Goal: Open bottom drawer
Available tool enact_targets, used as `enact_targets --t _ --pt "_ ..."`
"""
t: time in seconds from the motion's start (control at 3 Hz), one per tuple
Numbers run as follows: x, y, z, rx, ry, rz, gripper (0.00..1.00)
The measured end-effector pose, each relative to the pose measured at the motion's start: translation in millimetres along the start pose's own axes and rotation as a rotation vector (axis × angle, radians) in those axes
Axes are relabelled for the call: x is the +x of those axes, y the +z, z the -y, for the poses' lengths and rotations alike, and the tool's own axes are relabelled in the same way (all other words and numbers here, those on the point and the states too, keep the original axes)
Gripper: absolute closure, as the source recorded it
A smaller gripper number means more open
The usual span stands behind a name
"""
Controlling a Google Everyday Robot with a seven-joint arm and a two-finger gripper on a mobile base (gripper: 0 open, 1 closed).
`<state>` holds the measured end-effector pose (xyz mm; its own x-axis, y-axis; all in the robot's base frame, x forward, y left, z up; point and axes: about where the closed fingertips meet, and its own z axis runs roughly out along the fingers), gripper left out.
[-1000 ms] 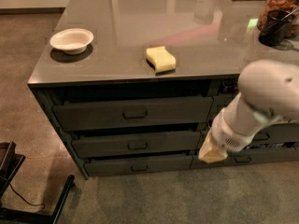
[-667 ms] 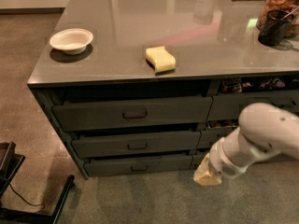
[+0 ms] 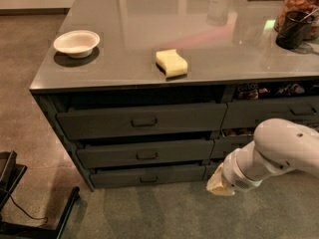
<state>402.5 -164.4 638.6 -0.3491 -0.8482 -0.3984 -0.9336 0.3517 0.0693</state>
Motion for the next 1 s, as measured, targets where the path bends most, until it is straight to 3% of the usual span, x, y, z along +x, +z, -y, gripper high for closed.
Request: enact_targets --t 0.33,0.67,1.0 --pt "11 26 -2 0.056 -0.077 -0.014 1.00" --pt "12 59 15 0.138 -0.140 0.047 1.00" --pt "5 102 49 0.195 -0.173 0.148 1.00"
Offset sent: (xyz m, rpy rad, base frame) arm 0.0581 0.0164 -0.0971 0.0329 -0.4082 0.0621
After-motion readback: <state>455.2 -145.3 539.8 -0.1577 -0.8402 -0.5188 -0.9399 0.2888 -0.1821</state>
